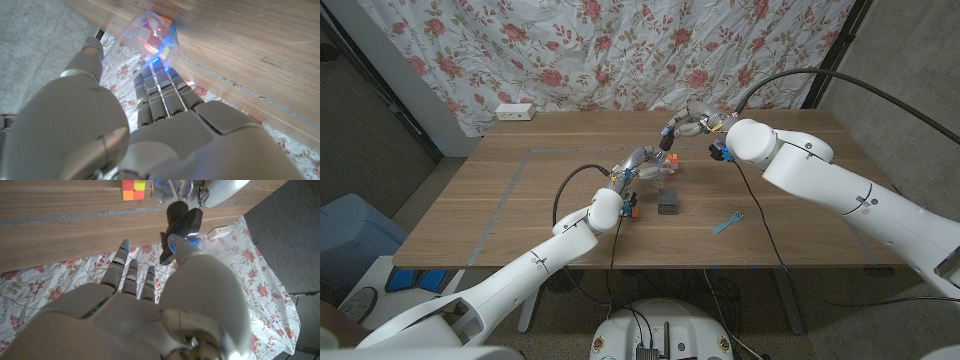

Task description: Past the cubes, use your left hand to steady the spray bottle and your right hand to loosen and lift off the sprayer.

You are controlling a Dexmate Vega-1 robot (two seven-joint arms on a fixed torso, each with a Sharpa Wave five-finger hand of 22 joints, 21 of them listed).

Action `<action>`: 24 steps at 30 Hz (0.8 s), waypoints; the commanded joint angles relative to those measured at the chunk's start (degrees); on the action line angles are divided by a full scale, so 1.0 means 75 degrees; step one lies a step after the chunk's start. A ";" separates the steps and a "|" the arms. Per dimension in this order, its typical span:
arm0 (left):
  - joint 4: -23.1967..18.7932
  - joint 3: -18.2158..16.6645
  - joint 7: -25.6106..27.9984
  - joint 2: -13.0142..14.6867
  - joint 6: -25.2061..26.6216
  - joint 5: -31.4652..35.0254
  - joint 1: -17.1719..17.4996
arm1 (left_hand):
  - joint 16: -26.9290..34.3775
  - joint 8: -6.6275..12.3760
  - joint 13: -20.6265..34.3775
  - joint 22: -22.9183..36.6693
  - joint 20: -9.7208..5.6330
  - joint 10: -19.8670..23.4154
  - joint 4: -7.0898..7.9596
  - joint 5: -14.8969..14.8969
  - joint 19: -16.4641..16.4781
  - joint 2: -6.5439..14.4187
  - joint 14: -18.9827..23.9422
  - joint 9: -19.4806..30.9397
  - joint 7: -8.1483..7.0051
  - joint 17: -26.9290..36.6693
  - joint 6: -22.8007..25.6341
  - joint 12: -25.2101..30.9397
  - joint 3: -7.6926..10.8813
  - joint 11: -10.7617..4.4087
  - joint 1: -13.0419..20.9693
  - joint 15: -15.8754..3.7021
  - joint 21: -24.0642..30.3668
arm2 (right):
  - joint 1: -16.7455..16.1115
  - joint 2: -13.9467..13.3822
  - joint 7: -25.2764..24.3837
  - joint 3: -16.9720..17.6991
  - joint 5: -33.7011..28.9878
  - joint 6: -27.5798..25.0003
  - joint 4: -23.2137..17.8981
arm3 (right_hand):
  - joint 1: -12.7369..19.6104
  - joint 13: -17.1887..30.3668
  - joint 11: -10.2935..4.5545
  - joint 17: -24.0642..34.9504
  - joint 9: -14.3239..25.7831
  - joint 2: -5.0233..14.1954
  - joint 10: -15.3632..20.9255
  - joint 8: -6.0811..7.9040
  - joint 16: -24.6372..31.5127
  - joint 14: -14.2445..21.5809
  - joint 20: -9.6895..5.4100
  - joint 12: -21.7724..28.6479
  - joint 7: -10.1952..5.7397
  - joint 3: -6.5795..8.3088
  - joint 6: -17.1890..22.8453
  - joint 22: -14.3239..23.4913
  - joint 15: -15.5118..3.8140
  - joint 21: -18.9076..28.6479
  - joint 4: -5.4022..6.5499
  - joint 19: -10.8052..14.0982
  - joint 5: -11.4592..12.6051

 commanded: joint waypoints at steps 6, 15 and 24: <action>0.0157 0.0018 -0.0003 -0.0044 -0.0123 -0.0012 -0.0106 | -0.0005 0.0039 0.0041 0.0030 -0.0371 0.0621 0.0199 -0.0037 0.0104 0.1256 0.0091 -0.0004 -0.0279 0.0005 0.1023 -0.0006 0.0255 -0.0526 -0.0482 -0.0845 -0.0002 | 0.0020 -0.0092 0.0025 0.0075 -0.0139 0.0148 0.0032 | 0.0358 0.0006 -0.0082 0.0088 -0.0062 -0.0053 -0.0033 -0.0069 0.0052 -0.0150 0.0015 0.0006 -0.0103 0.0097 -0.0160 0.0027 -0.0001 -0.0039 0.0009 -0.0183 0.0106; 0.0225 0.0019 0.0001 -0.0075 -0.0165 -0.0017 -0.0153 | -0.0005 0.0035 0.0047 0.0030 -0.0373 0.0632 0.0195 -0.0039 0.0113 0.1266 0.0089 -0.0004 -0.0276 0.0013 0.1023 -0.0010 0.0261 -0.0528 -0.0489 -0.0855 0.0000 | -0.0065 -0.0163 0.0099 0.0304 -0.0054 0.0363 -0.0011 | 0.0539 0.0002 -0.0105 0.0126 -0.0165 -0.0135 -0.0124 -0.0259 0.0005 -0.0335 0.0064 -0.0022 -0.0131 0.0079 -0.0484 0.0029 0.0021 -0.0068 0.0002 -0.0406 0.0136; 0.0300 0.0019 0.0055 -0.0105 -0.0222 0.0011 -0.0194 | -0.0024 0.0023 0.0056 0.0030 -0.0368 0.0614 0.0181 -0.0041 0.0094 0.1259 0.0064 -0.0004 -0.0278 0.0012 0.1006 -0.0027 0.0272 -0.0530 -0.0493 -0.0859 -0.0009 | -0.0103 -0.0289 0.0276 0.0614 0.0237 0.0469 -0.0104 | 0.0599 -0.0002 -0.0094 0.0140 -0.0311 -0.0225 -0.0285 -0.0511 -0.0049 -0.0498 0.0024 -0.0058 -0.0133 -0.0004 -0.0834 0.0031 -0.0060 -0.0057 0.0069 -0.0608 0.0126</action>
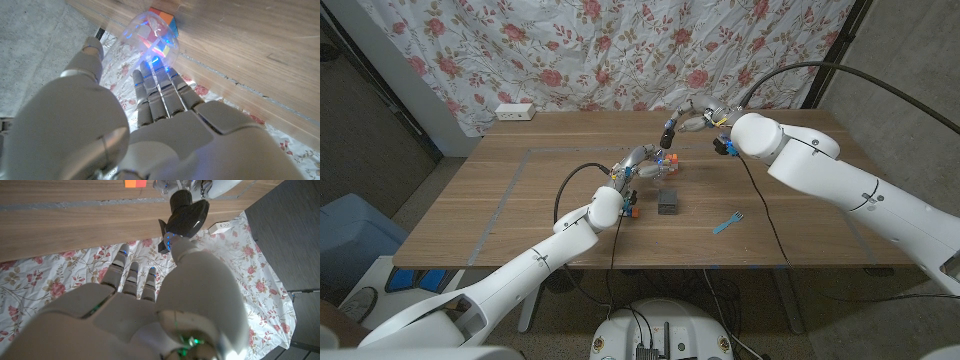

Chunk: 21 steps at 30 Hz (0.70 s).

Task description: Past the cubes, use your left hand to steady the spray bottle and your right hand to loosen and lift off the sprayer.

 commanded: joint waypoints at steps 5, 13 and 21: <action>0.0076 -0.0008 0.0097 -0.0040 -0.0024 0.0043 -0.0044 | -0.0027 0.0026 0.0034 0.0030 -0.0325 0.0616 0.0179 0.0003 0.0055 0.1263 0.0074 -0.0004 -0.0280 0.0010 0.1016 -0.0024 0.0283 -0.0530 -0.0497 -0.0853 -0.0007 | -0.0236 -0.0179 0.0037 0.0563 0.0443 0.0240 -0.0117 | -0.0067 -0.0004 0.0016 0.0029 -0.0081 -0.0108 -0.0065 -0.0169 -0.0005 -0.0032 -0.0008 -0.0021 -0.0015 -0.0123 -0.0240 0.0008 -0.0014 0.0048 0.0098 -0.0034 0.0028; -0.0027 -0.0052 0.0396 -0.0072 0.0091 0.0160 0.0073 | -0.0033 0.0024 0.0040 0.0031 -0.0332 0.0635 0.0184 0.0001 0.0067 0.1258 0.0088 -0.0004 -0.0288 0.0005 0.1020 -0.0023 0.0288 -0.0538 -0.0517 -0.0854 -0.0003 | -0.0494 -0.0273 -0.0188 0.0819 0.0562 0.0431 -0.0191 | -0.1011 -0.0001 0.0244 -0.0071 -0.0316 -0.0361 -0.0128 -0.0539 -0.0025 0.0092 0.0019 -0.0009 0.0001 -0.0679 -0.0539 0.0005 0.0131 0.0134 0.0437 0.0220 -0.0104; -0.0134 -0.0090 0.0726 -0.0160 0.0253 0.0252 0.0215 | -0.0020 0.0031 0.0049 0.0031 -0.0337 0.0679 0.0166 -0.0002 0.0082 0.1251 0.0114 -0.0004 -0.0289 0.0014 0.1047 -0.0015 0.0290 -0.0532 -0.0509 -0.0853 0.0002 | -0.0520 -0.0373 -0.0251 0.0811 0.0520 0.0315 -0.0308 | -0.1943 -0.0005 0.0404 -0.0144 -0.0389 -0.0387 -0.0060 -0.0779 -0.0063 0.0129 0.0046 0.0022 0.0344 -0.1082 -0.0842 0.0009 0.0252 0.0124 0.0740 0.0312 -0.0250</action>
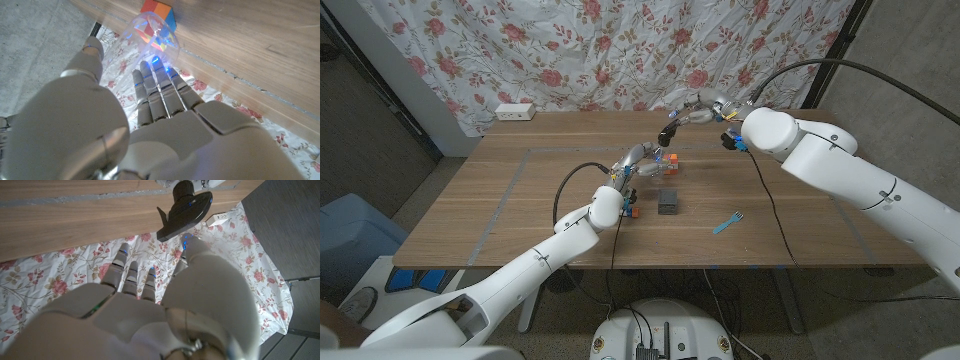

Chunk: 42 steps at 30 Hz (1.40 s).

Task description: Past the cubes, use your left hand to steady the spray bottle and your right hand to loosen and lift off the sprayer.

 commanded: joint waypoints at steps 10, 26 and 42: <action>-0.0159 -0.0064 0.0576 -0.0177 0.0167 0.0161 0.0255 | 0.0030 0.0075 0.0021 0.0032 -0.0341 0.0677 0.0199 -0.0004 0.0097 0.1247 0.0112 -0.0003 -0.0289 0.0024 0.1069 -0.0003 0.0260 -0.0568 -0.0517 -0.0825 0.0006 | -0.0481 -0.0349 -0.0401 0.0136 -0.0304 0.0796 -0.0070 | -0.1827 -0.0021 0.0642 -0.0132 -0.0076 -0.0005 0.0369 -0.0459 0.0003 0.0297 0.0025 0.0081 0.1077 -0.0711 -0.0643 0.0024 0.0238 0.0045 0.0558 0.0289 -0.0507; -0.0248 -0.0088 0.0647 -0.0199 0.0301 0.0126 0.0323 | 0.0020 0.0080 0.0037 0.0033 -0.0343 0.0686 0.0209 -0.0006 0.0104 0.1246 0.0131 -0.0001 -0.0273 0.0019 0.1091 -0.0015 0.0272 -0.0563 -0.0547 -0.0829 0.0006 | -0.0366 -0.0225 -0.0287 -0.0302 -0.1221 0.0022 -0.0293 | -0.3446 -0.0020 0.1051 -0.0238 -0.0022 -0.0435 0.0682 -0.0492 0.0056 0.0789 0.0043 0.0100 0.1626 -0.1358 -0.0512 0.0044 0.0458 0.0073 0.0937 0.0646 -0.0906; -0.0187 -0.0056 0.0578 -0.0209 0.0276 0.0085 0.0258 | 0.0015 0.0079 0.0051 0.0033 -0.0341 0.0712 0.0217 -0.0009 0.0112 0.1262 0.0129 0.0000 -0.0281 0.0028 0.1098 -0.0018 0.0282 -0.0565 -0.0570 -0.0831 0.0007 | 0.0005 -0.0025 0.0158 -0.0734 -0.1450 -0.0698 -0.0304 | -0.4015 -0.0016 0.1328 -0.0256 0.0046 -0.0524 0.0485 -0.0626 -0.0035 0.0692 0.0049 0.0001 0.1962 -0.1533 -0.0792 0.0035 0.0465 -0.0007 0.1045 0.0508 -0.1055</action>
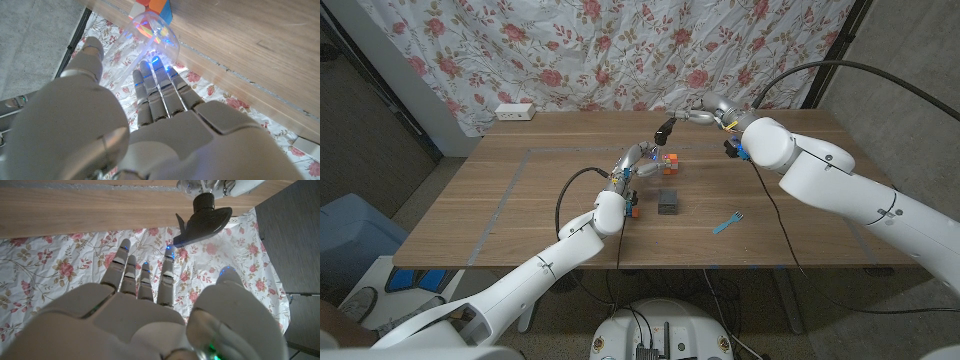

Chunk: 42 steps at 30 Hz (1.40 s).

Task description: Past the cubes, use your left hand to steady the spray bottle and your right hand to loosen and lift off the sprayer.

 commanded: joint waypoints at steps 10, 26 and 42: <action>0.0048 0.0045 -0.0116 0.0003 -0.0011 -0.0064 -0.0069 | 0.0008 0.0057 0.0024 0.0034 -0.0380 0.0670 0.0220 -0.0011 0.0074 0.1264 0.0076 0.0000 -0.0284 0.0019 0.1101 -0.0005 0.0294 -0.0609 -0.0594 -0.0837 0.0007 | 0.0347 0.0261 0.0419 -0.0407 -0.0162 -0.0415 0.0204 | -0.0399 0.0023 0.0167 0.0019 0.0079 0.0067 -0.0092 -0.0095 -0.0034 -0.0055 -0.0010 -0.0049 0.0129 -0.0110 -0.0151 0.0036 0.0019 -0.0030 0.0082 -0.0148 -0.0139; 0.0073 0.0092 -0.0194 0.0000 0.0031 -0.0088 -0.0102 | 0.0008 0.0065 0.0038 0.0034 -0.0379 0.0710 0.0217 -0.0013 0.0078 0.1273 0.0089 0.0001 -0.0276 0.0027 0.1131 -0.0004 0.0304 -0.0597 -0.0613 -0.0822 0.0006 | 0.0874 0.0572 0.0576 -0.1004 -0.0417 -0.1029 0.0359 | -0.0700 0.0024 0.0177 0.0005 0.0121 0.0022 -0.0188 -0.0191 -0.0060 -0.0048 -0.0017 -0.0064 0.0433 -0.0196 -0.0389 0.0038 0.0020 -0.0021 0.0103 -0.0193 -0.0306; 0.0178 0.0128 -0.0263 -0.0053 0.0048 -0.0156 -0.0191 | 0.0000 0.0064 0.0053 0.0034 -0.0369 0.0723 0.0223 -0.0015 0.0079 0.1287 0.0106 0.0001 -0.0266 0.0026 0.1141 -0.0014 0.0322 -0.0596 -0.0646 -0.0818 0.0004 | 0.1256 0.0760 0.0648 -0.1414 -0.0505 -0.1377 0.0566 | -0.0662 0.0021 0.0182 -0.0001 0.0150 0.0088 -0.0192 -0.0189 -0.0055 -0.0002 -0.0023 -0.0055 0.0520 -0.0137 -0.0430 0.0041 0.0012 -0.0001 0.0023 -0.0163 -0.0326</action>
